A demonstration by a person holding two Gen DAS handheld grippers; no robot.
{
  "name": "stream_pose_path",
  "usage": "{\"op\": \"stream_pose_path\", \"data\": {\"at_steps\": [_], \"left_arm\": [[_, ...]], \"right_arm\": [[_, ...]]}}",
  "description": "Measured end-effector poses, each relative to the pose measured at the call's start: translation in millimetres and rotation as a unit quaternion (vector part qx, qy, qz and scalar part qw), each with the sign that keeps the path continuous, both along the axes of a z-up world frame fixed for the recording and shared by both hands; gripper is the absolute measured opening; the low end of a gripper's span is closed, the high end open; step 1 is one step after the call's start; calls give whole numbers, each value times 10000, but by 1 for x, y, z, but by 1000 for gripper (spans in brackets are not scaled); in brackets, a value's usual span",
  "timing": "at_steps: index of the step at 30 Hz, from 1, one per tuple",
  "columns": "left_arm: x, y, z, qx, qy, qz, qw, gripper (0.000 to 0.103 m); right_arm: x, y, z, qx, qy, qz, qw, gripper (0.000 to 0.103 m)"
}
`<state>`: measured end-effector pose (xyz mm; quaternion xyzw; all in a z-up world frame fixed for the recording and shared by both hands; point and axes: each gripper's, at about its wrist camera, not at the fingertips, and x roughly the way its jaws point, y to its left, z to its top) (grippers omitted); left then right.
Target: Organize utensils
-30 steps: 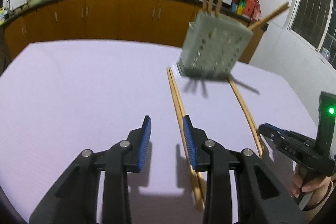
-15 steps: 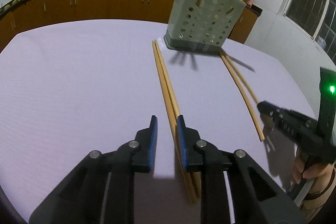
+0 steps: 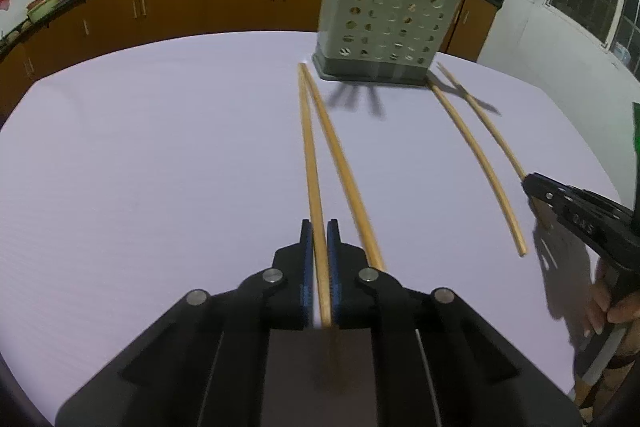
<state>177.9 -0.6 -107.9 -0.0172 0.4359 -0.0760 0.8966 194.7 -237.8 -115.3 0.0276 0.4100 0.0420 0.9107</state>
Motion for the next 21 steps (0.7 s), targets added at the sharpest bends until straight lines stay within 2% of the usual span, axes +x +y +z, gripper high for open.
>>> {"op": "stream_pose_path", "data": {"at_steps": [5,10,21], "left_arm": [[14,22,0,175,-16,346,9992,8],[22,54,1,302,-8,720,9969,8],[21,64,1,214,-2,789,9967,9]], "right_arm": [[1,5,0,-33,0,109,9999,8],[1,-11,1,60,-4,-250,9997,7],[3,-8,0,-109,5,-171,9998,8]]}}
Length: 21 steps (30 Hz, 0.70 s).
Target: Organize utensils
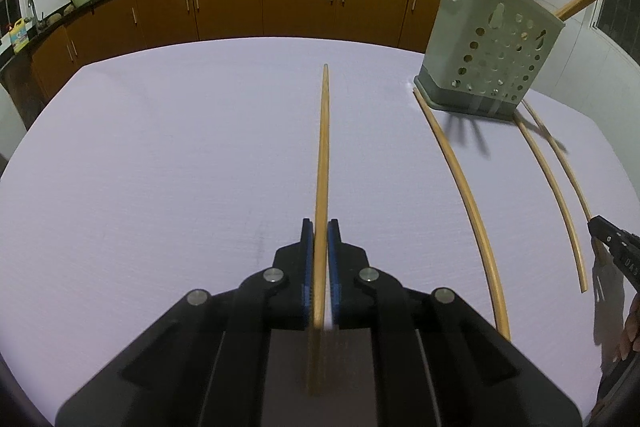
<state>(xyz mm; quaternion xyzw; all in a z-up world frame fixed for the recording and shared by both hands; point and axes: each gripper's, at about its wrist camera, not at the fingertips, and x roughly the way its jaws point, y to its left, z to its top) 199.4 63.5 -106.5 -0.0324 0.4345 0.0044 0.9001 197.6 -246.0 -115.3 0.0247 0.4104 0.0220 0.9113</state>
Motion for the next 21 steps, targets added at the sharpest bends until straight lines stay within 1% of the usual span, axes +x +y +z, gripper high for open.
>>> {"op": "stream_pose_path", "data": {"at_steps": [21], "left_arm": [[-1,1,0,-91,-7,12,10000,9]], "right_arm": [[0,0,0,14,-4,0,10000,8]]}}
